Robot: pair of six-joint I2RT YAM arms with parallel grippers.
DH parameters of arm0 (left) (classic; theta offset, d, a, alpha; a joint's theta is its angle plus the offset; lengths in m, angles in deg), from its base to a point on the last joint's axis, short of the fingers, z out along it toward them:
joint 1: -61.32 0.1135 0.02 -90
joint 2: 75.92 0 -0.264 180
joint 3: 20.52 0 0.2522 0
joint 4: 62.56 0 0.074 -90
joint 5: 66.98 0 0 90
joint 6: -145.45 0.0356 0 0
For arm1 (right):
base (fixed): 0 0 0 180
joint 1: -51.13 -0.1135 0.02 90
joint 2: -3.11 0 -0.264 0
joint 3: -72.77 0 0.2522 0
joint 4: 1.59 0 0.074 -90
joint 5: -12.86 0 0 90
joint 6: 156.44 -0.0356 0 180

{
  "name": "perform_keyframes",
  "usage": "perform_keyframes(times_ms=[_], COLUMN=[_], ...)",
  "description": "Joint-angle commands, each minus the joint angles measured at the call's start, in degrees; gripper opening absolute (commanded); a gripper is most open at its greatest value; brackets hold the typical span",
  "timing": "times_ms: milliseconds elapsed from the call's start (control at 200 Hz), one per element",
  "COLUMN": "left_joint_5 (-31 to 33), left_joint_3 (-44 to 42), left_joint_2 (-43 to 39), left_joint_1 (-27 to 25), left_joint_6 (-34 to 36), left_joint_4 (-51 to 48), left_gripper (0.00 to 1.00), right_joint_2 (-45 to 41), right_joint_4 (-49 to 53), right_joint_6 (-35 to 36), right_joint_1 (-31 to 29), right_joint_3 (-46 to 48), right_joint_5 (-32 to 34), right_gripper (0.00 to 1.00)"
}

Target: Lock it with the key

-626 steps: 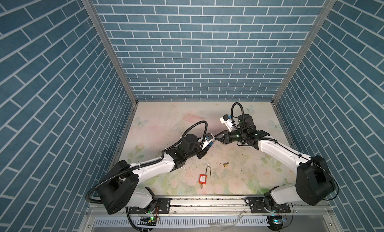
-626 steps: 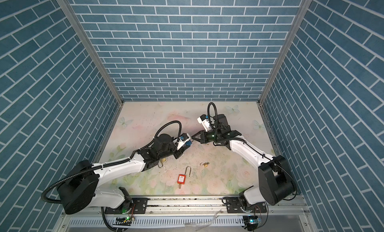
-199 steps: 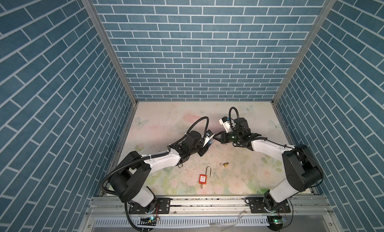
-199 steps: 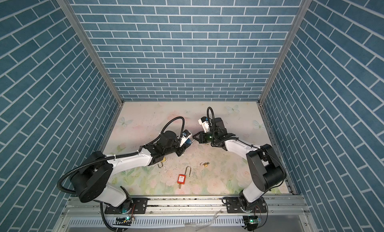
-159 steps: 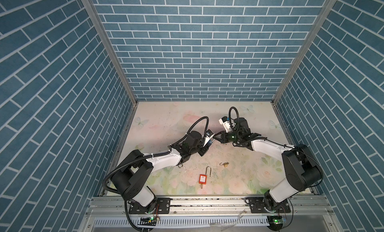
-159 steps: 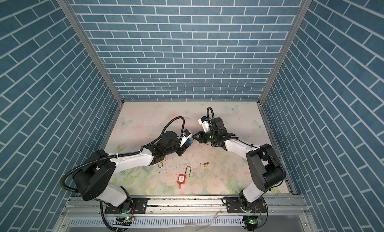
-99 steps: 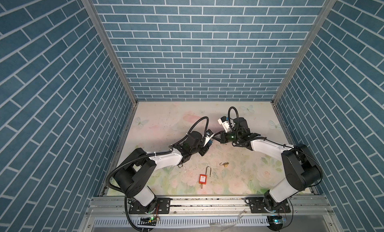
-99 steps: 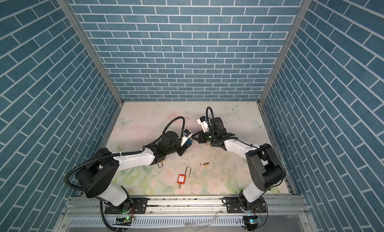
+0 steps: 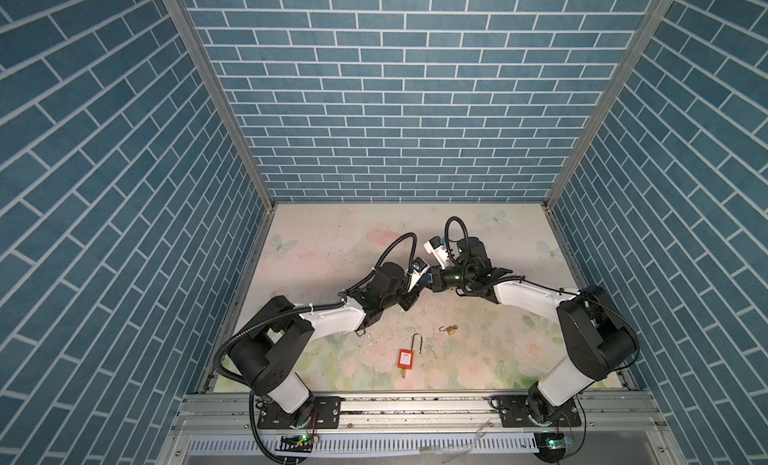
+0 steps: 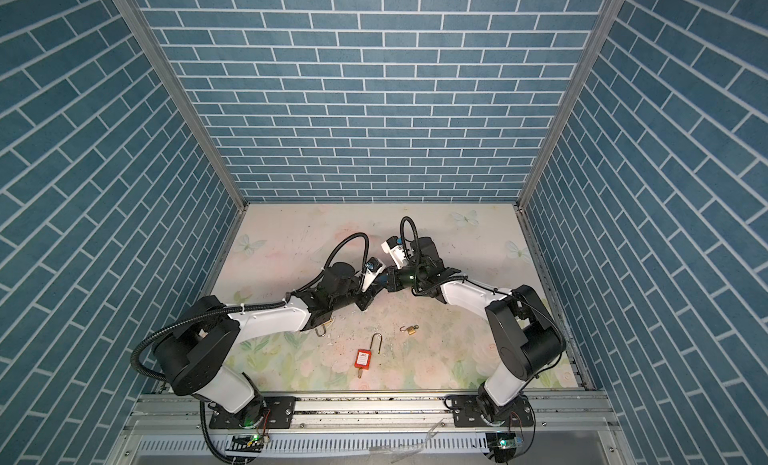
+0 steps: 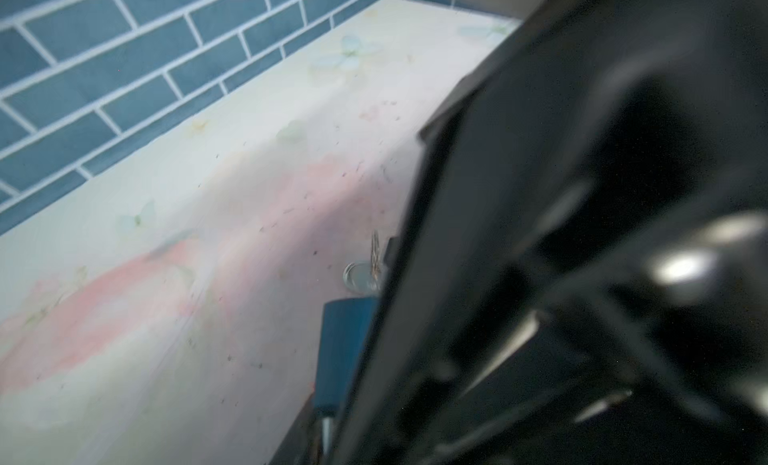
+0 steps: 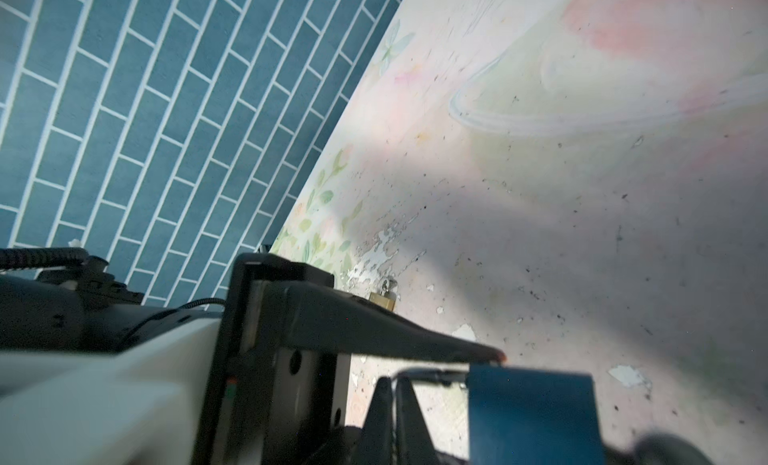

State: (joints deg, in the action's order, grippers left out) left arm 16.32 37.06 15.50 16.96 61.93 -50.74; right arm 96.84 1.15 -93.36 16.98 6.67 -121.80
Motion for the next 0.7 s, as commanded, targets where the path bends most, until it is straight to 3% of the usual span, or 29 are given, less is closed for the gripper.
perform_keyframes(times_ms=[0, 275, 340, 445, 520, 555, 610, 695], left_joint_5=[-2.22, 1.67, 3.83, 6.91, 9.85, 11.07, 12.95, 15.07], left_joint_3=[4.47, -3.91, -5.65, -7.70, -8.59, -8.79, -9.05, -9.75], left_joint_2=[-5.32, -9.63, -11.39, -14.75, -17.66, -19.07, -21.26, -24.89], left_joint_1=[-0.50, -0.84, -0.79, -0.85, -0.81, -0.83, -0.87, -0.84], left_joint_6=[-2.32, -3.38, -3.83, -3.76, -3.11, -2.72, -2.14, -1.65], left_joint_4=[33.05, 29.41, 27.41, 23.70, 20.50, 18.75, 16.27, 13.70], left_gripper=[0.00, 0.00, 0.21, 0.34, 0.71, 0.75, 0.87, 0.88], right_joint_2=[2.37, 1.21, 0.67, -0.96, -2.25, -2.68, -3.36, -4.07], right_joint_4=[14.21, 15.61, 16.96, 19.49, 23.41, 25.14, 27.35, 30.02], right_joint_6=[-0.23, 0.34, 0.79, 0.91, 1.91, 2.19, 2.56, 2.77], right_joint_1=[-2.54, 2.16, 3.13, 4.89, 5.84, 6.24, 7.02, 8.07], right_joint_3=[2.88, -0.78, -1.99, -3.81, -5.39, -5.77, -5.98, -5.46], right_joint_5=[-2.97, -3.36, -2.85, -1.09, 2.53, 4.11, 6.05, 10.17], right_gripper=[0.00, 0.00, 0.00, 0.00, 0.00, 0.00, 0.10, 0.26])
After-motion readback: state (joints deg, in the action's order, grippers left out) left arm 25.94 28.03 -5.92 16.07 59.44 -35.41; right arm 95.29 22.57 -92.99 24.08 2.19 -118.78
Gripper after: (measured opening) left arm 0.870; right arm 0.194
